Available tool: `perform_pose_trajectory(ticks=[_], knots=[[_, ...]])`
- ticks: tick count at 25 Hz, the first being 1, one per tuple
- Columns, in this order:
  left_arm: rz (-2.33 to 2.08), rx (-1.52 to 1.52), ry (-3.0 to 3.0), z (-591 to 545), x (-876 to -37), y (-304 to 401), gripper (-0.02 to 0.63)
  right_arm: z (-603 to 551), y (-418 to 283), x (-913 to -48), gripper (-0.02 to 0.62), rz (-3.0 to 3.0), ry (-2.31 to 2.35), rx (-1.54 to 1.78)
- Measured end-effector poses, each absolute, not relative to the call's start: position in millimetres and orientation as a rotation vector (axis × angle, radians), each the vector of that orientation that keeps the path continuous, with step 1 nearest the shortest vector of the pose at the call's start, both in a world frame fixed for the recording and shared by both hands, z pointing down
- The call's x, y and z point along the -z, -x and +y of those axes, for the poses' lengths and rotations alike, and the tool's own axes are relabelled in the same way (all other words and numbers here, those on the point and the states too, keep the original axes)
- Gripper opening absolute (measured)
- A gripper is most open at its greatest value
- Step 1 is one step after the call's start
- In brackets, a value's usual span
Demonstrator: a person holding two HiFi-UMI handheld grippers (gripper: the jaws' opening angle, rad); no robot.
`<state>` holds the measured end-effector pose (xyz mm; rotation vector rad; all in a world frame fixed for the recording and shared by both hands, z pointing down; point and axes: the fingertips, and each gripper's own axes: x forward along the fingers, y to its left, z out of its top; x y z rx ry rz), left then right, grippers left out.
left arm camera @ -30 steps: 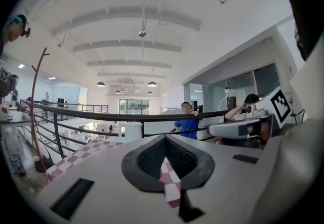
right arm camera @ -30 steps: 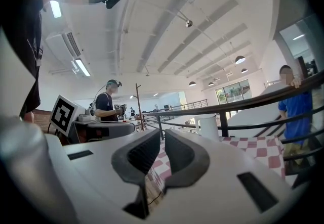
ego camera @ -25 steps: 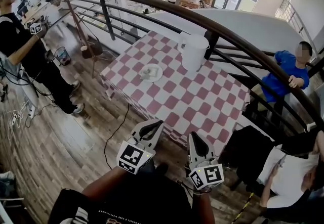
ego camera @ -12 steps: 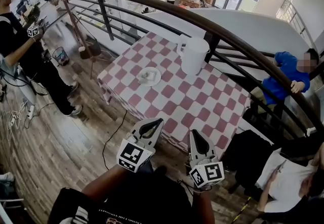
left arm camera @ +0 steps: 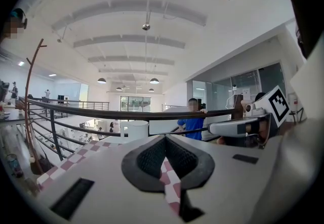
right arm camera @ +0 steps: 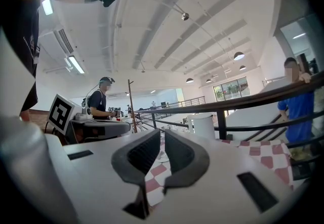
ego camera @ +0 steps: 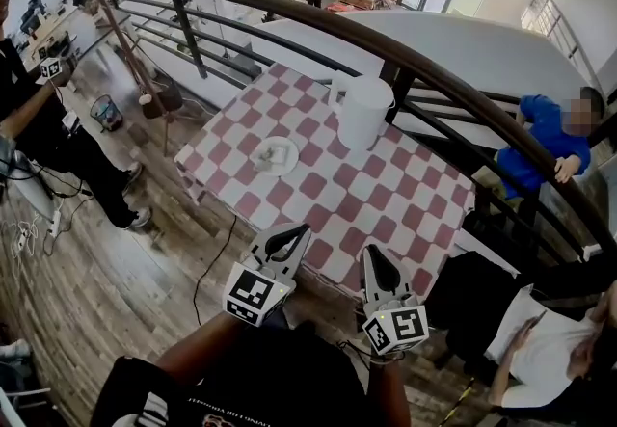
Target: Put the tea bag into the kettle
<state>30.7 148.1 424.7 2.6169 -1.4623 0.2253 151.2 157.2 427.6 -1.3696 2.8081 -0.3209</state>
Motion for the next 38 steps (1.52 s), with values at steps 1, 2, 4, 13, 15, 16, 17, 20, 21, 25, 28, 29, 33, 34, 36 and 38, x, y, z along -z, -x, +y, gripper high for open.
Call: perform_pose_trajectory(ticks=[1, 2, 4, 13, 15, 16, 17, 20, 21, 25, 28, 29, 33, 34, 36, 38], knots=[[-1.458, -0.227, -2.617, 141.6, -425.3, -30.1, -0.002, 150.6, -151.0, -428.5, 0.017, 2.806, 1.375, 0.325], [-1.453, -0.229, -2.616, 135.3, -426.1, -29.3, -0.002, 144.3, -150.6, -429.5, 0.017, 2.804, 1.381, 0.329], [-1.442, -0.232, -2.619, 123.3, -426.6, -27.9, -0.002, 133.1, -149.5, -432.0, 0.017, 2.801, 1.392, 0.337], [-1.372, -0.258, -2.642, 67.8, -436.2, -18.7, -0.002, 80.7, -141.4, -443.6, 0.017, 2.77, 1.467, 0.37], [-1.352, -0.266, -2.645, 57.6, -438.7, -15.2, -0.002, 71.1, -138.1, -445.7, 0.017, 2.762, 1.487, 0.38], [-1.341, -0.269, -2.646, 51.9, -439.2, -11.9, -0.002, 65.8, -135.2, -446.4, 0.017, 2.758, 1.498, 0.386], [-1.332, -0.271, -2.647, 45.5, -439.4, -7.8, -0.002, 59.8, -131.5, -446.5, 0.017, 2.755, 1.509, 0.39], [-1.309, -0.272, -2.65, 24.2, -439.5, 6.7, -0.002, 38.5, -118.6, -444.8, 0.017, 2.74, 1.54, 0.396], [-1.302, -0.273, -2.652, 17.1, -440.2, 11.6, -0.002, 31.5, -114.6, -445.8, 0.017, 2.737, 1.549, 0.398], [-1.276, -0.282, -2.663, -13.1, -445.0, 30.2, -0.002, 4.0, -101.3, -451.1, 0.017, 2.719, 1.592, 0.402], [-1.251, -0.282, -2.685, -32.2, -444.1, 40.3, -0.002, -13.8, -93.3, -449.9, 0.017, 2.701, 1.626, 0.39], [-1.245, -0.283, -2.693, -38.4, -444.5, 43.2, -0.002, -19.1, -91.3, -449.8, 0.017, 2.696, 1.637, 0.384], [-1.234, -0.293, -2.708, -63.3, -449.7, 49.9, -0.002, -38.7, -86.9, -446.7, 0.017, 2.676, 1.671, 0.366], [-1.23, -0.296, -2.712, -67.8, -450.7, 50.3, -0.002, -42.3, -86.6, -445.5, 0.017, 2.672, 1.678, 0.363], [-1.223, -0.298, -2.722, -77.0, -451.5, 50.2, -0.002, -50.1, -87.4, -442.9, 0.017, 2.667, 1.694, 0.353], [-1.222, -0.29, -2.73, -87.4, -450.5, 50.5, -0.002, -59.6, -88.9, -440.3, 0.017, 2.661, 1.709, 0.34]])
